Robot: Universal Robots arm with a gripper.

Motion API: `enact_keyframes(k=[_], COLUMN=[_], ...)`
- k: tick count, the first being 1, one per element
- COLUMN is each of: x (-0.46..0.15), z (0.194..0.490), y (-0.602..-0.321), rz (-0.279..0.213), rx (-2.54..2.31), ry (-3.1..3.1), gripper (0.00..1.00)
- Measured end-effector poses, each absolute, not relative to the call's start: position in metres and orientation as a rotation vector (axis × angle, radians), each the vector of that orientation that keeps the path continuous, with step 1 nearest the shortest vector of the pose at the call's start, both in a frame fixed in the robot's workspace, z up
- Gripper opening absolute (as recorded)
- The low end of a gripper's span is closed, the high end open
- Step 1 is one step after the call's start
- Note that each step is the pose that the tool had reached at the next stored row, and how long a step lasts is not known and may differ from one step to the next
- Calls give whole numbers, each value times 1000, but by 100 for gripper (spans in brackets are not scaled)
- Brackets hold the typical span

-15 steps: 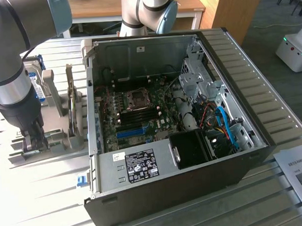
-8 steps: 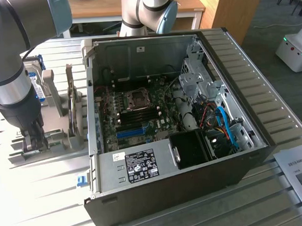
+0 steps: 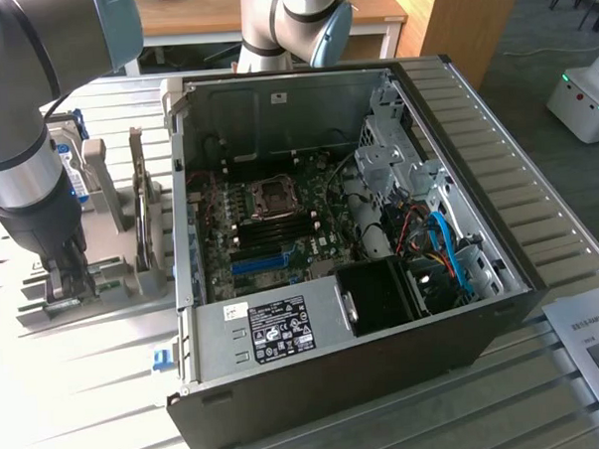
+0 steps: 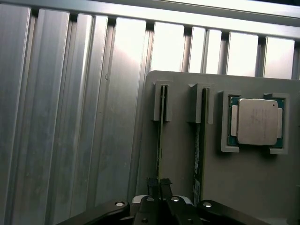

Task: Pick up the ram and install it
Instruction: 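Pick up the ram and move it above insertion slot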

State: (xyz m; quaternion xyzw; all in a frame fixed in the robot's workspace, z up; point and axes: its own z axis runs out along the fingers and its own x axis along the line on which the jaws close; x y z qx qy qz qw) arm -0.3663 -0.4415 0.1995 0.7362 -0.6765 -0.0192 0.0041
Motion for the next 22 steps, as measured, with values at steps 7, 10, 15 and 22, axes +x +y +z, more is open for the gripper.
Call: enact_keyframes(k=[7,10,15,22], x=[-366,-366,-366,-366], z=[199,200,201,207], y=[-441,-441,-441,-441], rz=[-60,-60,-60,-60], rx=[2302,2301,2301,2301], ry=[-2125,-2126,-2127,-2126], gripper=[12,12,12,12])
